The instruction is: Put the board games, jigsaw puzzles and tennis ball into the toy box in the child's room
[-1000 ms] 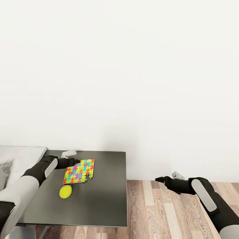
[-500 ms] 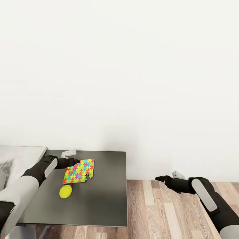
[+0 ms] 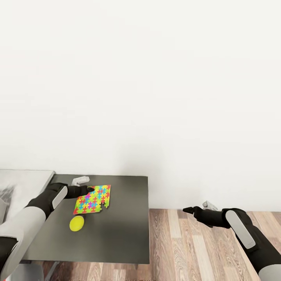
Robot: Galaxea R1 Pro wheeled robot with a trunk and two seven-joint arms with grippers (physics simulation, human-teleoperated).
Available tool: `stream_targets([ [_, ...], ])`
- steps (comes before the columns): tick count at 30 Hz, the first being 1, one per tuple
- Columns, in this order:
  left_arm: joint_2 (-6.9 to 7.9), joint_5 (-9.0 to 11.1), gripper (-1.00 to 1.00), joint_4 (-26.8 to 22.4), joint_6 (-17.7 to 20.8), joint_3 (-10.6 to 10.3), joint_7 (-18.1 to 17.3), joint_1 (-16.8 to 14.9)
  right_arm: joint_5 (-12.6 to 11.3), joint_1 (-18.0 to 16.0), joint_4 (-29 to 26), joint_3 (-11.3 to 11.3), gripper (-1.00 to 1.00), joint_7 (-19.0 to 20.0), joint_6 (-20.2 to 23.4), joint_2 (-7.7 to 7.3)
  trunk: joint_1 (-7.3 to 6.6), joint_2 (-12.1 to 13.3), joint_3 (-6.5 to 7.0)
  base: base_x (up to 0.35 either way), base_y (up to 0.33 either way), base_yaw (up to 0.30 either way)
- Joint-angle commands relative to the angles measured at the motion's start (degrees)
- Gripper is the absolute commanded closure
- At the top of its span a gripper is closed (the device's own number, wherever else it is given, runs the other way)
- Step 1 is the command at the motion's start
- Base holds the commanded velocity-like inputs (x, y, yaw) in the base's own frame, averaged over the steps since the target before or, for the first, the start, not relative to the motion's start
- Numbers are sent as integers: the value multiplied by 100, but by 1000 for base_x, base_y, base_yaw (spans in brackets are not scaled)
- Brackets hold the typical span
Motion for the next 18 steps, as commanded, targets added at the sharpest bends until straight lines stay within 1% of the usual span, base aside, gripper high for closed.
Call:
stream_targets([
  [1, 5, -12, -100, -4, 17, -29, -11, -2, 33, -4, -3, 8, -100, 30, 16, -3, 4, -10, -20, 0, 0, 0],
  [5, 5, -12, -100, -4, 17, -29, -12, -2, 33, -4, -5, 6, -100, 30, 16, -3, 4, -10, -47, 0, 0, 0],
  [15, 5, -12, -100, -4, 17, -29, -14, -2, 31, -4, -11, 0, -100, 30, 16, -3, 4, -10, -54, 0, -1, 0],
  [18, 5, -12, -100, -4, 17, -30, -12, -2, 32, -4, -12, -1, -100, 30, 16, -4, 4, -10, -54, 0, -123, 0],
])
